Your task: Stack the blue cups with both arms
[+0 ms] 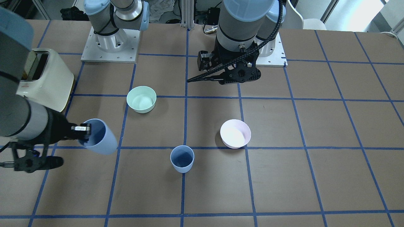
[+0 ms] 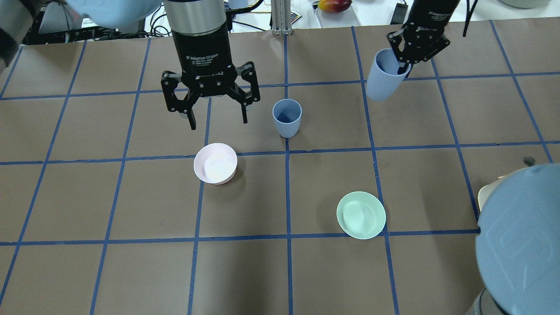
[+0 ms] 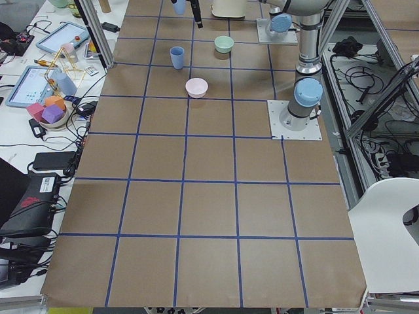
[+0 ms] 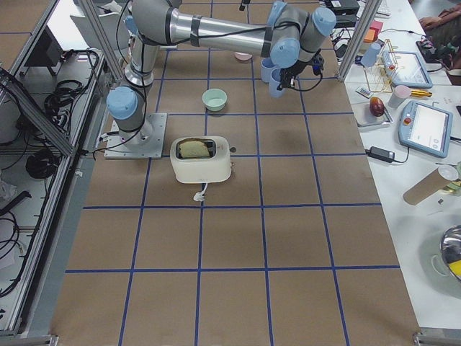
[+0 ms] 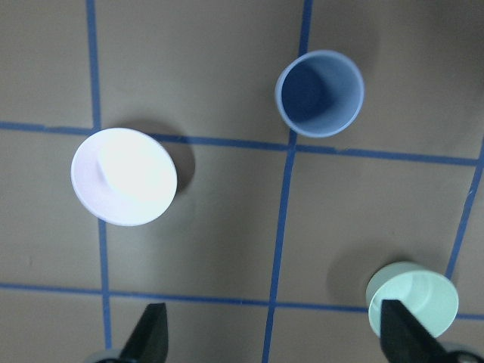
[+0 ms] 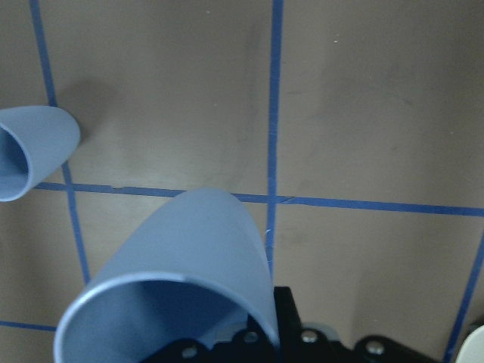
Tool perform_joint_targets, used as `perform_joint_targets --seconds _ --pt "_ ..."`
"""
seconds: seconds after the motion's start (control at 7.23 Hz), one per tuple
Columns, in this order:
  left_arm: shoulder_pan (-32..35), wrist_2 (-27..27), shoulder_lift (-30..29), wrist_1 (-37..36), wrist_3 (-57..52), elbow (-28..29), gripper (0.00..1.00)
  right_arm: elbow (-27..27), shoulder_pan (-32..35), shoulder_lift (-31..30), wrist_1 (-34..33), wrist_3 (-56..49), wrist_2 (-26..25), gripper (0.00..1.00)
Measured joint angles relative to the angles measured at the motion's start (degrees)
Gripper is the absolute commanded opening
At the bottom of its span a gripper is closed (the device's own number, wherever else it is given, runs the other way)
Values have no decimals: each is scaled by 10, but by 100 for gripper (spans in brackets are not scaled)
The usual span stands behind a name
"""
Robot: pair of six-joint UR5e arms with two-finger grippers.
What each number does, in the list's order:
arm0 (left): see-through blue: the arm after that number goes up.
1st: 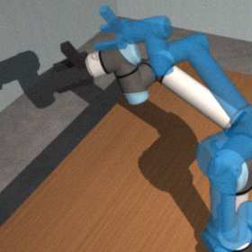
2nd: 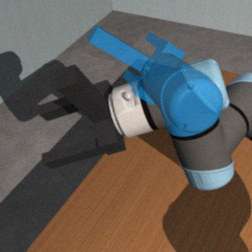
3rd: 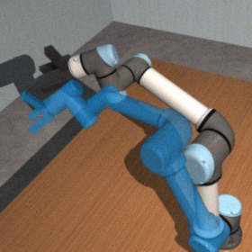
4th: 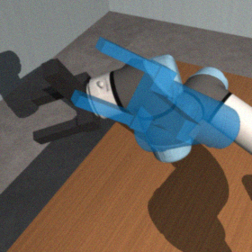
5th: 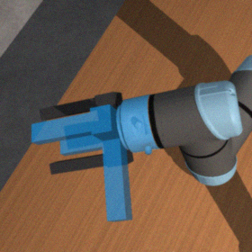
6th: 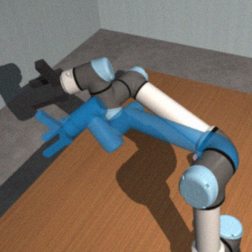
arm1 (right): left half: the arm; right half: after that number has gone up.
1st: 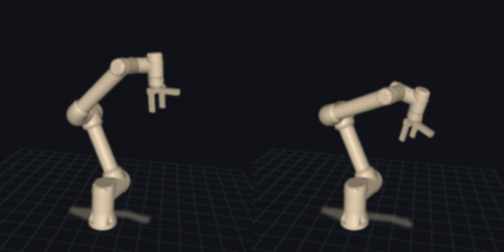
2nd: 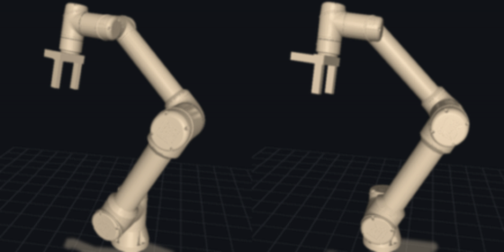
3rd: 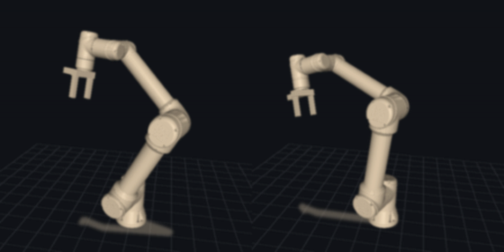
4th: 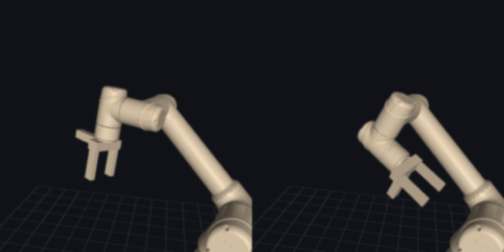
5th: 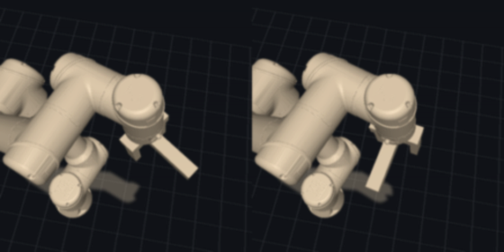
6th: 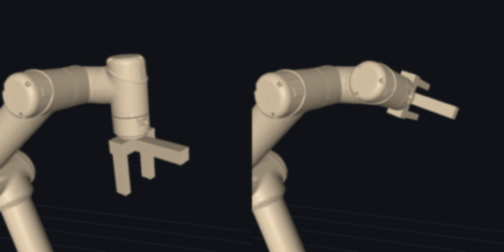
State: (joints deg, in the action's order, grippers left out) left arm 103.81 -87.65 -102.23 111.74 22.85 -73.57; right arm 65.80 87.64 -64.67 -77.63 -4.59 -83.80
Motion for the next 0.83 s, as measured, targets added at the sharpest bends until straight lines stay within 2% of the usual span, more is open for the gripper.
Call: perform_joint_targets --seconds 0.28,0.41,0.55,0.83 --pt "-11 -17 38 -163 -40 -90 100 -3 83 -5 -32 119 6 0" --pt "-25 -33 47 -235 -105 -112 100 -3 114 -4 -58 166 6 0" --pt "-46 -40 55 -266 -150 -119 100 -2 136 0 -86 204 6 0" --pt "-84 -43 72 -282 -178 -121 100 1 160 28 -128 243 3 0"
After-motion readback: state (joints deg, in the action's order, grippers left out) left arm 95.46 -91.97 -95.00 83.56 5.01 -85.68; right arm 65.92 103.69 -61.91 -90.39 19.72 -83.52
